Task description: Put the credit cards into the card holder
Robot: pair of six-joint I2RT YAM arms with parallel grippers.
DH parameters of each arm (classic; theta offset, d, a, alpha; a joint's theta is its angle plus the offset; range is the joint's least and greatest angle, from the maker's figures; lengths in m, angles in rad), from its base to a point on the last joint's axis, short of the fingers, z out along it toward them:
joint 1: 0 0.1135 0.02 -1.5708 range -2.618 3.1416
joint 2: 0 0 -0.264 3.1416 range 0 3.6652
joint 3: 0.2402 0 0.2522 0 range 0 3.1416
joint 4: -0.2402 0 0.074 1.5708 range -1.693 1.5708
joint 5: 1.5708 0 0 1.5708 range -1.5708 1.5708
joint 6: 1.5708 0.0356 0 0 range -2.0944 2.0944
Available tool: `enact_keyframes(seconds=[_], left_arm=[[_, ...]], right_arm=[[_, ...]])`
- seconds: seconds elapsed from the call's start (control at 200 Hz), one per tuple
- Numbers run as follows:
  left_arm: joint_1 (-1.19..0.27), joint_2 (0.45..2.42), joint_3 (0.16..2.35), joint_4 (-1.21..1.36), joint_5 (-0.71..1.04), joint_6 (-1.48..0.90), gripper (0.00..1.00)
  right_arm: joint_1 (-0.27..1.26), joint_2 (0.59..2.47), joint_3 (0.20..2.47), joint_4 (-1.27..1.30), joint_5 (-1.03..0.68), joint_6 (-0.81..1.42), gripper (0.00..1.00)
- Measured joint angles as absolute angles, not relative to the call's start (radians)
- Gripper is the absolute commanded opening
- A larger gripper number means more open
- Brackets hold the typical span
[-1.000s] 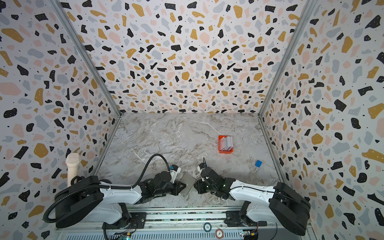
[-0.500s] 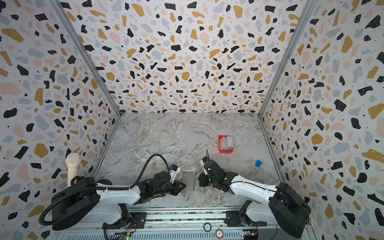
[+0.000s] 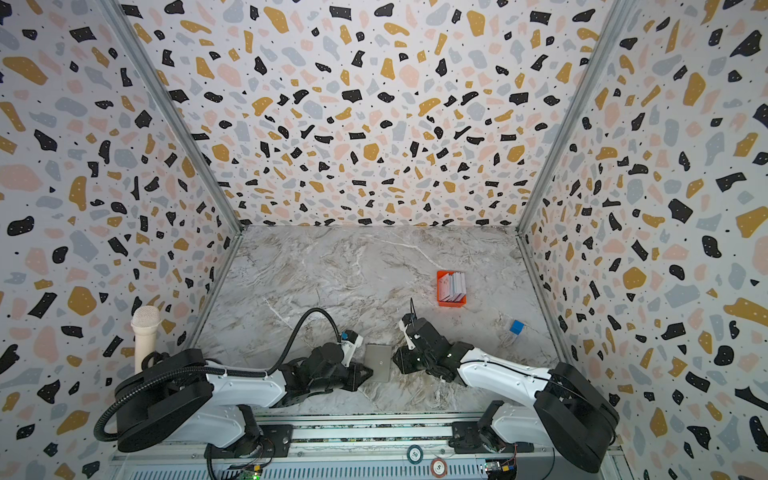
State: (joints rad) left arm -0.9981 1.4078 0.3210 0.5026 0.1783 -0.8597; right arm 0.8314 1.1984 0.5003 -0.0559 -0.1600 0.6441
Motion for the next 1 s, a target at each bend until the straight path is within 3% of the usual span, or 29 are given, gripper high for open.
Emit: enact_keyframes(seconds=[0.35,0.571,0.746,0.996], left_arm=[[-0.998,1.416,0.320,0.517,0.179,-0.877,0.00],[-0.998,1.416,0.318,0.521,0.179,-0.878,0.00],[-0.998,1.416,0.316,0.525,0.179,-0.878,0.00],[-0.998,1.416,0.316,0.525,0.179,-0.878,0.00]], right_arm=[[0.844,1.165,0.490,-0.055,-0.138,0.688,0.32],[0.878,1.191,0.490,-0.054,-0.138,0.703,0.20],[0.886,1.202,0.490,-0.053,-0.134,0.714,0.00],[0.889,1.200,0.491,-0.052,-0.138,0.720,0.00]])
